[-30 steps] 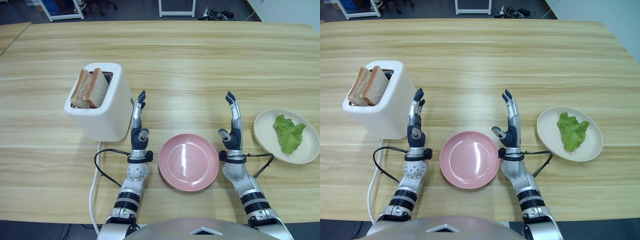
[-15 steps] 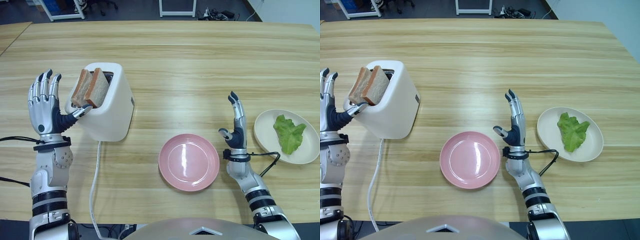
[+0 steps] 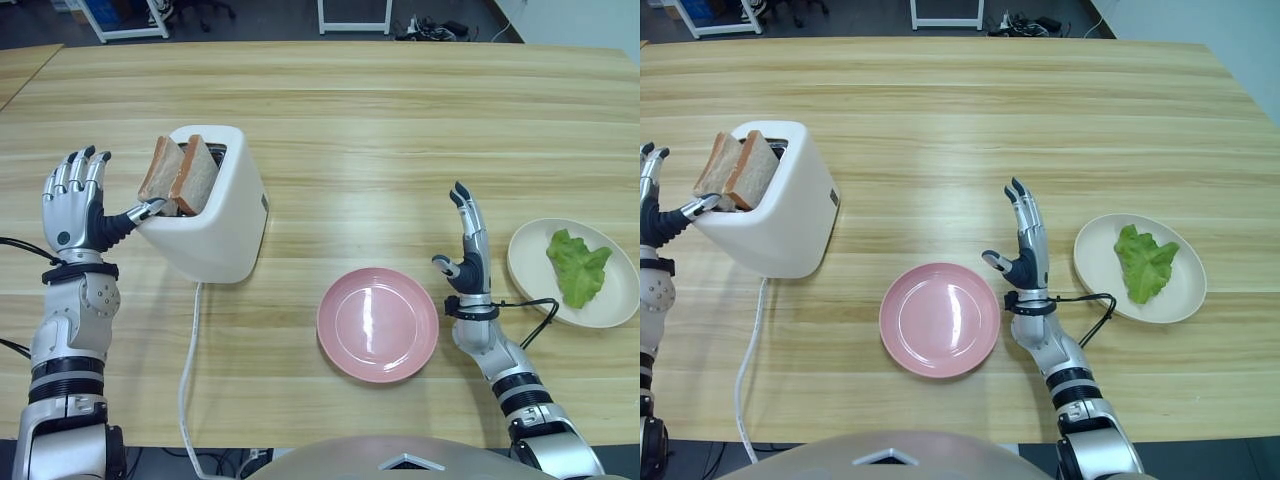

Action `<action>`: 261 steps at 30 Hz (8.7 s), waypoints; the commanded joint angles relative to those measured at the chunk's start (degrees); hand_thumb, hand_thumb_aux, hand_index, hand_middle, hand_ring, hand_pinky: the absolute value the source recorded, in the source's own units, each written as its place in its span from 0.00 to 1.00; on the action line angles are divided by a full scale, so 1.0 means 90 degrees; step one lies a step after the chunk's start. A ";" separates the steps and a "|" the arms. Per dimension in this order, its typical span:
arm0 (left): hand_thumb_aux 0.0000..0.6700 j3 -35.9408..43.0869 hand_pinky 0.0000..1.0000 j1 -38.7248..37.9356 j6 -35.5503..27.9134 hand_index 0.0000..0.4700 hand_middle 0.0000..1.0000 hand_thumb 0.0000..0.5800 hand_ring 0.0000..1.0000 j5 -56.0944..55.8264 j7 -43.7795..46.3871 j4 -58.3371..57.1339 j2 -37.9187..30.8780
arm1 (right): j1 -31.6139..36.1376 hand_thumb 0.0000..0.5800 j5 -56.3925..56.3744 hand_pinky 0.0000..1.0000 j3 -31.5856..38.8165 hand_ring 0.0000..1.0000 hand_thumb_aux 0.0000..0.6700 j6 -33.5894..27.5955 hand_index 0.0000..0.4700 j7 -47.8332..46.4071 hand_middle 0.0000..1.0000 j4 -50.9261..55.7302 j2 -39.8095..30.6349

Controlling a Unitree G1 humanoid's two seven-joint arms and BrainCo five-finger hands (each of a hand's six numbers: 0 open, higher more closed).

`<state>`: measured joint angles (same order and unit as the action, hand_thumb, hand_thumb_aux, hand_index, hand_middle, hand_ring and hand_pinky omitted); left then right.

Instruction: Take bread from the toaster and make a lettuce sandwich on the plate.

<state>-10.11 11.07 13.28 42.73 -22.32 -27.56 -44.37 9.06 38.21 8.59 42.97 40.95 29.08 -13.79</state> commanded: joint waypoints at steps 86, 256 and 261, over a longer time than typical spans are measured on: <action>0.00 0.2848 0.00 -0.1626 0.2541 0.00 0.00 0.00 0.00 0.0425 0.0189 0.2970 0.1635 | 0.0165 1.00 0.0417 0.00 0.0267 0.00 1.00 -0.3260 1.00 -0.0362 0.00 0.2825 -0.3305; 1.00 0.3449 1.00 0.0457 0.3487 1.00 1.00 1.00 1.00 -0.1974 0.4083 0.1376 0.1650 | -0.1657 0.00 -0.1596 0.00 0.1391 0.00 0.00 0.2162 0.00 -0.5343 0.00 -0.2104 -0.2286; 1.00 0.3460 1.00 0.0581 0.3456 1.00 1.00 1.00 1.00 -0.1958 0.4248 0.1291 0.1646 | -0.1645 0.00 -0.1604 0.00 0.1344 0.00 0.00 0.2211 0.00 -0.5418 0.00 -0.2100 -0.2202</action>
<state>21.04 15.54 44.35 25.28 14.88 -15.56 -29.49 -5.82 23.02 21.20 63.71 -6.74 10.00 -33.79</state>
